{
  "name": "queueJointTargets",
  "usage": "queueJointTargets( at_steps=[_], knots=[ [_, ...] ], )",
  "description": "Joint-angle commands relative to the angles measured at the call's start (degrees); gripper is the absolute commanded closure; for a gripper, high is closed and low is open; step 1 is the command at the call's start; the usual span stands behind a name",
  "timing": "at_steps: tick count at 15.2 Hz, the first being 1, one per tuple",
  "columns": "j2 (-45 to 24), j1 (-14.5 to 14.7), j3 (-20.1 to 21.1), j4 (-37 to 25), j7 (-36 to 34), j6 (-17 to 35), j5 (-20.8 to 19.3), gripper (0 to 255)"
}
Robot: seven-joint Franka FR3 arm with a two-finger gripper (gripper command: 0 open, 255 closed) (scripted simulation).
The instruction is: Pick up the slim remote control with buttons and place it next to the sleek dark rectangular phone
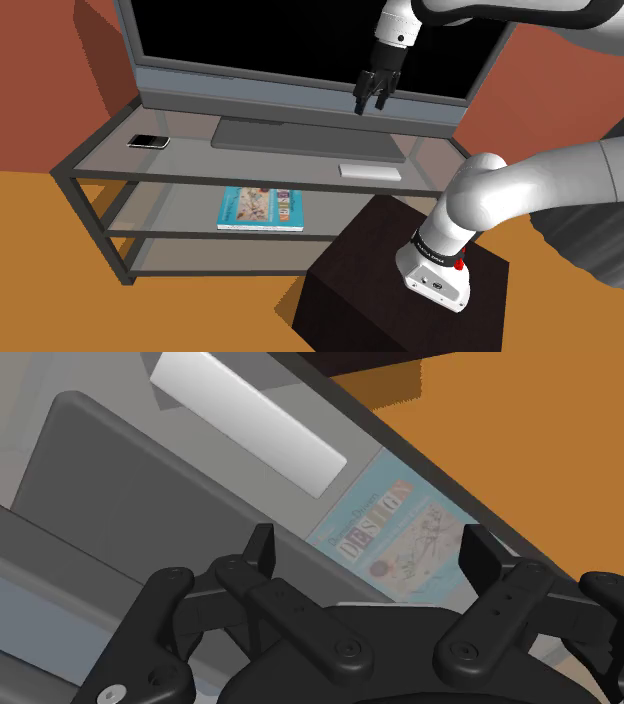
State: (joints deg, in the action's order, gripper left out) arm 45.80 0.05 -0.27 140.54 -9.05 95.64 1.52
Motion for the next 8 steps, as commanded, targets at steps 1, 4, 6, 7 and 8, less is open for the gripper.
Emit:
queueJointTargets(
  at_steps=[1,4,6,7,8],
  knots=[
    [0.0,0.0,0.0,0.0,0.0,0.0,0.0,0],
    [2.5,1.4,-2.8,6.5,8.0,3.7,-2.2,0],
    [3.8,2.2,-5.0,10.5,13.4,6.3,-4.0,0],
    [4.2,2.6,-6.2,12.4,16.1,7.6,-5.0,0],
    [4.6,2.8,-7.3,14.2,18.8,9.0,-6.0,0]
  ],
)
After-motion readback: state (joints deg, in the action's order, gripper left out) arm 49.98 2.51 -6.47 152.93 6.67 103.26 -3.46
